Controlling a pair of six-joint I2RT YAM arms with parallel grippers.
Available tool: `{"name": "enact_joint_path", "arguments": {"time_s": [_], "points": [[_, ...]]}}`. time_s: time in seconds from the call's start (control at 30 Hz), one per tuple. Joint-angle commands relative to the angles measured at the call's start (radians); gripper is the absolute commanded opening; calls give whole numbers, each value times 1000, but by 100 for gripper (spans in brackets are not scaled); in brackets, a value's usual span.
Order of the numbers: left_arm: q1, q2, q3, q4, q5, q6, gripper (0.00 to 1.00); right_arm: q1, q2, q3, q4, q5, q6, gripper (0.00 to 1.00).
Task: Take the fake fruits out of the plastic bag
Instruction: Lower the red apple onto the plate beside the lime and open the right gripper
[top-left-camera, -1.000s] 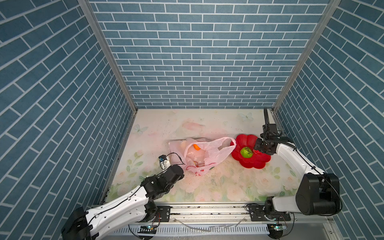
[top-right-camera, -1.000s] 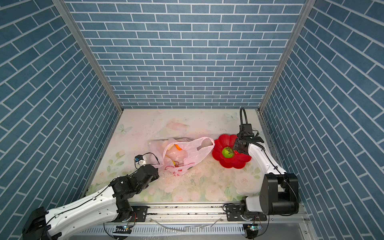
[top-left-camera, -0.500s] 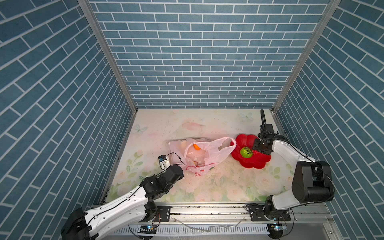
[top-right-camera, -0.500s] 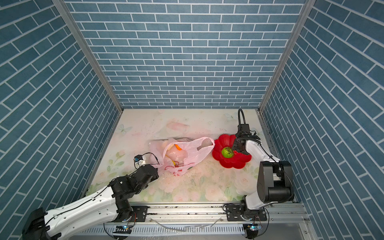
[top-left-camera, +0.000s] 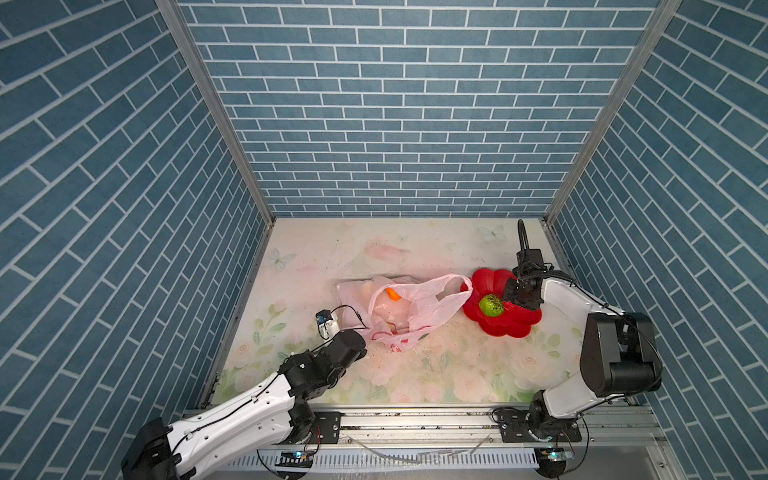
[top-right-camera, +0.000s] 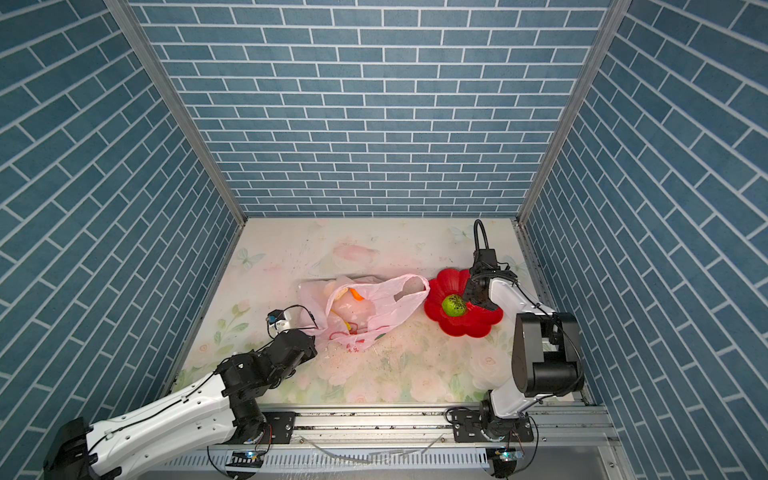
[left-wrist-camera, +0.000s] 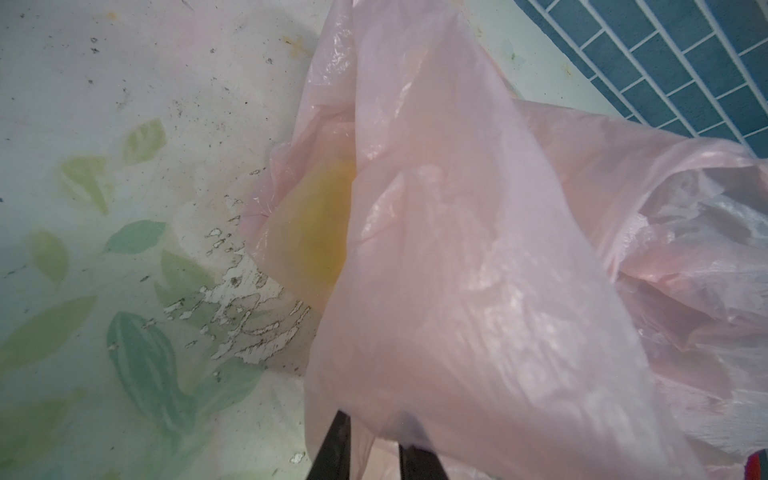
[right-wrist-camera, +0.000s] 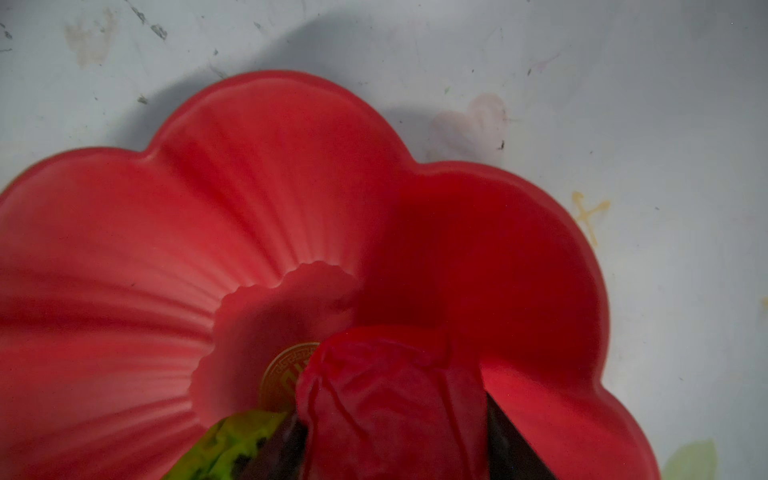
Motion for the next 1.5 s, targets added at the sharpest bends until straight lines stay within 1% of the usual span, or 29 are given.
{"name": "enact_joint_path", "arguments": {"time_s": [0.0,0.3,0.8,1.07,1.33,1.47], "points": [[-1,-13,-3,-33,-26,-9,23,-4,13,-22,6,-2,-22,46],[-2,-36,-3,-57,-30,-13,23,-4,31,-36,21,-9,-17,54],[-1,-43,-3,-58,-29,-9,23,-3,29,-25,3,-4,-16,81],[-2,-66,-2,-72,-27,-6,23,-3,-8,-11,-27,-4,-17,92],[-2,-99,-15,-80,-30,-9,23,-4,-48,18,-75,9,-25,95],[-1,-100,-15,-76,-28,-7,23,-3,-100,42,-116,10,-31,95]]}}
